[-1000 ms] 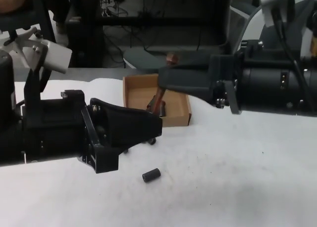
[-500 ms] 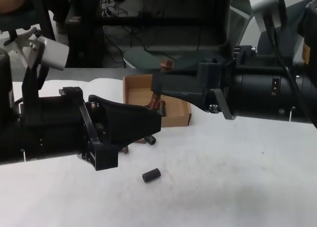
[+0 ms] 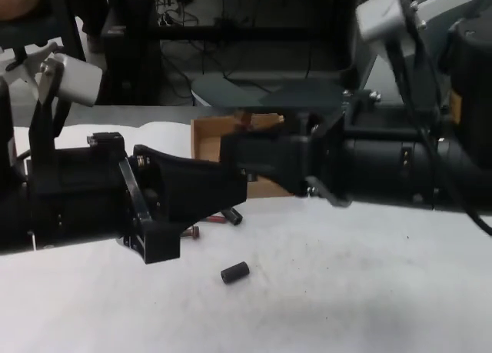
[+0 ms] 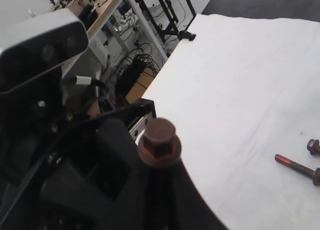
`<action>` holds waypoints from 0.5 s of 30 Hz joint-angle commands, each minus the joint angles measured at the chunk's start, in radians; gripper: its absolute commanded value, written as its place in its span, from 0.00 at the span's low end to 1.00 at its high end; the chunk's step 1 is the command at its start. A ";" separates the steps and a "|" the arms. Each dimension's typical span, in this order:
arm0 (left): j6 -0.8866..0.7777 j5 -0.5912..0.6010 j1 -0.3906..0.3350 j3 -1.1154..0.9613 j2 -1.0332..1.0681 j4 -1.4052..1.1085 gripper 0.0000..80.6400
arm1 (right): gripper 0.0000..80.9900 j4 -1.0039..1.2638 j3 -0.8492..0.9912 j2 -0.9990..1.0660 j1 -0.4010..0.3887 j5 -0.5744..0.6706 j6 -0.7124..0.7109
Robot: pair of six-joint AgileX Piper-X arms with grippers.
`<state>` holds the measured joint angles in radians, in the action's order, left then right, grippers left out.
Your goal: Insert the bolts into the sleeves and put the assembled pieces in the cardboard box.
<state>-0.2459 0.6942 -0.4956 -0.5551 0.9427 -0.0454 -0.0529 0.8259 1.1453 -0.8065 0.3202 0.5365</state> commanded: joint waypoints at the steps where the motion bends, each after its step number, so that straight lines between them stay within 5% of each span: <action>1: 0.000 -0.045 -0.002 -0.008 0.002 -0.029 0.02 | 0.01 -0.045 0.031 -0.011 -0.053 0.093 -0.035; 12: -0.023 -0.065 -0.002 -0.008 0.002 -0.070 0.02 | 0.00 -0.070 0.040 -0.011 -0.074 0.083 -0.057; 15: -0.023 -0.065 -0.002 -0.008 0.002 -0.070 0.02 | 0.21 -0.070 0.040 -0.011 -0.074 0.071 -0.057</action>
<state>-0.2573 0.6942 -0.4967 -0.5522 0.9427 -0.0570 -0.1198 0.8532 1.1433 -0.8468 0.2614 0.4769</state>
